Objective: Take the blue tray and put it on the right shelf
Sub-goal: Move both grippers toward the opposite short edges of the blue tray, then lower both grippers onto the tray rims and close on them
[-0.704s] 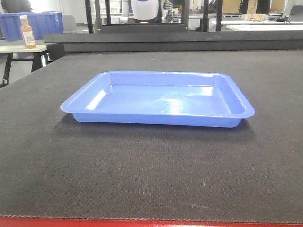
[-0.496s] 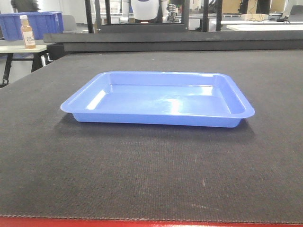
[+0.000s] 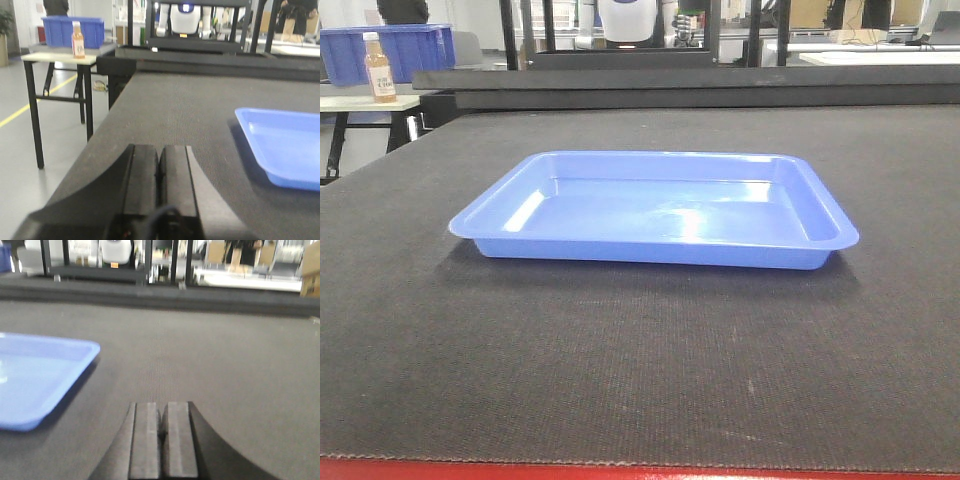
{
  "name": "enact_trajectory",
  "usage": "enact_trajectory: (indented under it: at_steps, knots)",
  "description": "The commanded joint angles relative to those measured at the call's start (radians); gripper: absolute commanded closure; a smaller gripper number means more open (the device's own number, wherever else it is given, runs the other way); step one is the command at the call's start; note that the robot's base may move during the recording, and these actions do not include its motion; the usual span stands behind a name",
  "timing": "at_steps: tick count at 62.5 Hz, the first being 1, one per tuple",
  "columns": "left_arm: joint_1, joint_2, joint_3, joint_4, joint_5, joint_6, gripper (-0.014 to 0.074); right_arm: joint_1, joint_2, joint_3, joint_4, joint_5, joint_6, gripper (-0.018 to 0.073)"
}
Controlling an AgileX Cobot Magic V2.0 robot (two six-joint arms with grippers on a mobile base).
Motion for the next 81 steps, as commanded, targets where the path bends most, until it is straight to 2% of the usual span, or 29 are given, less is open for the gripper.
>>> enact_trajectory:
  at_steps: [1,8,13,16,20,26,32,36,41,46,54,58,61,64,68,72,78,81]
  knots:
    - [0.0,-0.014,0.023,-0.004,-0.1,0.0,0.0645,-0.006,-0.02,-0.03,-0.007,-0.136,-0.006,0.0502]
    - [0.0,-0.014,0.023,-0.013,-0.151,0.0,0.0645,-0.006,-0.02,-0.03,-0.007,-0.135,-0.006,0.0502]
    - [0.0,-0.012,0.001,-0.066,-0.209,0.0,0.0644,-0.006,-0.02,-0.037,-0.007,-0.139,-0.005,0.0502]
    - [0.0,-0.005,-0.034,-0.068,-0.206,0.0,0.0644,-0.006,-0.02,-0.063,-0.005,-0.142,-0.005,0.0502]
    - [0.0,0.018,-0.123,-0.052,-0.138,0.0,0.0644,-0.006,-0.018,-0.128,-0.005,-0.137,-0.005,0.0502]
    - [-0.012,0.1,-0.309,0.02,-0.011,0.0,0.0643,-0.006,0.025,-0.272,-0.005,-0.096,-0.005,0.0501]
    - [-0.033,0.228,-0.501,0.035,0.114,0.0,0.0639,-0.006,0.115,-0.417,-0.005,-0.056,-0.005,0.0489]
    - [-0.046,0.329,-0.616,0.033,0.192,0.0,0.0598,-0.006,0.201,-0.495,-0.005,-0.054,-0.005,0.042]
    - [-0.058,0.45,-0.728,0.031,0.267,0.0,0.0499,-0.006,0.322,-0.57,-0.005,-0.053,-0.005,0.0282]
    - [-0.064,0.578,-0.806,0.029,0.301,0.0,0.0364,-0.006,0.428,-0.63,-0.005,-0.052,-0.005,0.0137]
    - [-0.064,0.738,-0.898,-0.057,0.333,0.0,0.02,-0.006,0.605,-0.734,-0.005,0.01,-0.005,-0.0024]
    - [-0.064,0.808,-0.965,-0.09,0.418,0.006,0.0149,0.001,0.684,-0.802,0.0,0.096,-0.005,-0.0062]
    - [-0.07,0.858,-1.021,-0.107,0.498,0.056,0.0132,0.016,0.729,-0.862,0.019,0.176,-0.005,-0.0064]
    - [-0.088,0.902,-1.072,-0.13,0.555,0.155,0.0132,0.052,0.788,-0.925,0.047,0.251,-0.005,-0.0064]
    - [-0.129,0.965,-1.132,-0.209,0.579,0.274,0.0132,0.122,0.862,-1.014,0.08,0.358,-0.006,-0.0064]
    - [-0.176,1.028,-1.183,-0.267,0.584,0.297,0.0132,0.201,0.936,-1.097,0.085,0.448,-0.006,-0.0064]
    - [-0.238,1.126,-1.276,-0.273,0.635,0.294,0.0132,0.315,1.061,-1.205,0.085,0.556,-0.005,-0.0064]
    - [-0.26,1.178,-1.321,-0.273,0.676,0.283,0.0132,0.346,1.127,-1.258,0.085,0.61,0.003,-0.0064]
